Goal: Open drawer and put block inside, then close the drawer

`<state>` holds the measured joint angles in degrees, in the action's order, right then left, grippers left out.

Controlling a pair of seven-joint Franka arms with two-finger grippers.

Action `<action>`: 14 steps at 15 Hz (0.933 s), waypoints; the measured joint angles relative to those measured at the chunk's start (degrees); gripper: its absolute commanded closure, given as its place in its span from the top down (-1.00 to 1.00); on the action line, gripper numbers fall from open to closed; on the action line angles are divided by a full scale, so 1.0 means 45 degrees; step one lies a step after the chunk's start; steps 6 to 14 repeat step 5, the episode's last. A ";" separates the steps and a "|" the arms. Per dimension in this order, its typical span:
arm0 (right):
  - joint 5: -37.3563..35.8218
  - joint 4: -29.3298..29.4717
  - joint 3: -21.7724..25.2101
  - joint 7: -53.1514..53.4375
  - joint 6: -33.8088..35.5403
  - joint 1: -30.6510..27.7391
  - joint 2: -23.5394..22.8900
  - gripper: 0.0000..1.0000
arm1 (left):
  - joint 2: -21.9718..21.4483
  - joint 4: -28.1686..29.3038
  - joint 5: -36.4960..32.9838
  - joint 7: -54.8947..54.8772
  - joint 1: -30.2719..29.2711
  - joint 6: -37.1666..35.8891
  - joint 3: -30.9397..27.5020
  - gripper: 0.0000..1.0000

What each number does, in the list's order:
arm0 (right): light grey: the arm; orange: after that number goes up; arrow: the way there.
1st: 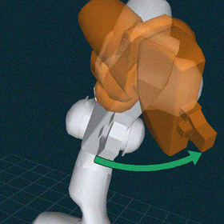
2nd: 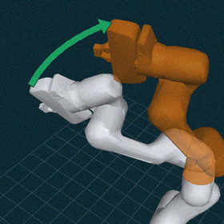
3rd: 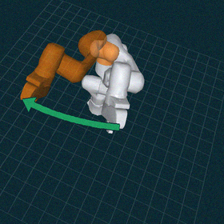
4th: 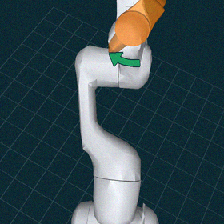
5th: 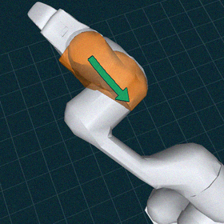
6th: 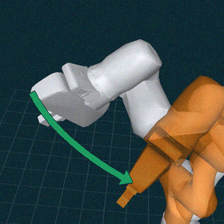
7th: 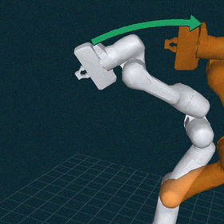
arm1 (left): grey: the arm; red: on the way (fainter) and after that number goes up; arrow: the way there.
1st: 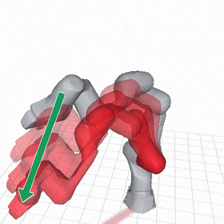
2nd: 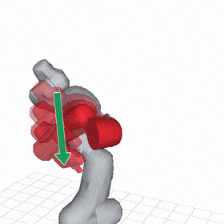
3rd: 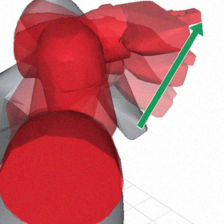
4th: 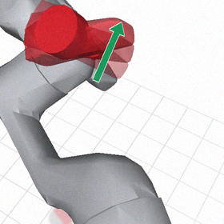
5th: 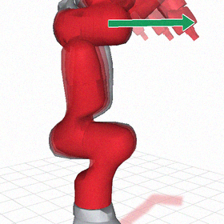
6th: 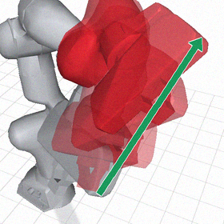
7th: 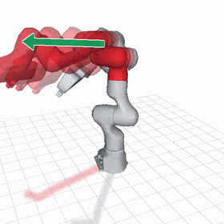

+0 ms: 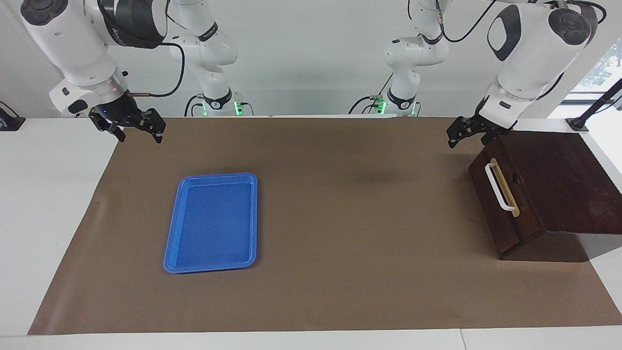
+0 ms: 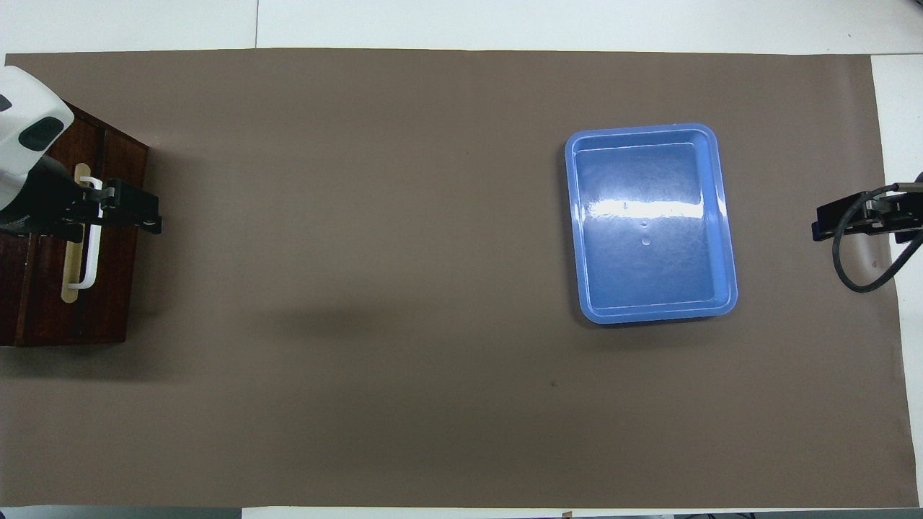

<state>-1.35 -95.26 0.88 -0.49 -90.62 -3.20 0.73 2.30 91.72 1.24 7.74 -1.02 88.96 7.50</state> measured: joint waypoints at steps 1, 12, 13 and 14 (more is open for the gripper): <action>0.0000 0.0000 0.0000 0.0000 0.0000 0.0000 0.0000 1.00 | -0.0006 0.0000 0.0013 -0.0002 0.0007 0.0000 0.0005 1.00; 0.0000 0.0000 0.0000 0.0000 0.0000 0.0000 0.0000 1.00 | -0.0006 0.0014 0.0032 -0.0005 0.0098 -0.0002 0.0024 1.00; 0.0000 0.0000 0.0000 0.0000 0.0000 0.0000 0.0000 1.00 | -0.0006 0.0014 0.0032 -0.0005 0.0098 -0.0002 0.0024 1.00; 0.0000 0.0000 0.0000 0.0000 0.0000 0.0000 0.0000 1.00 | -0.0006 0.0014 0.0032 -0.0005 0.0098 -0.0002 0.0024 1.00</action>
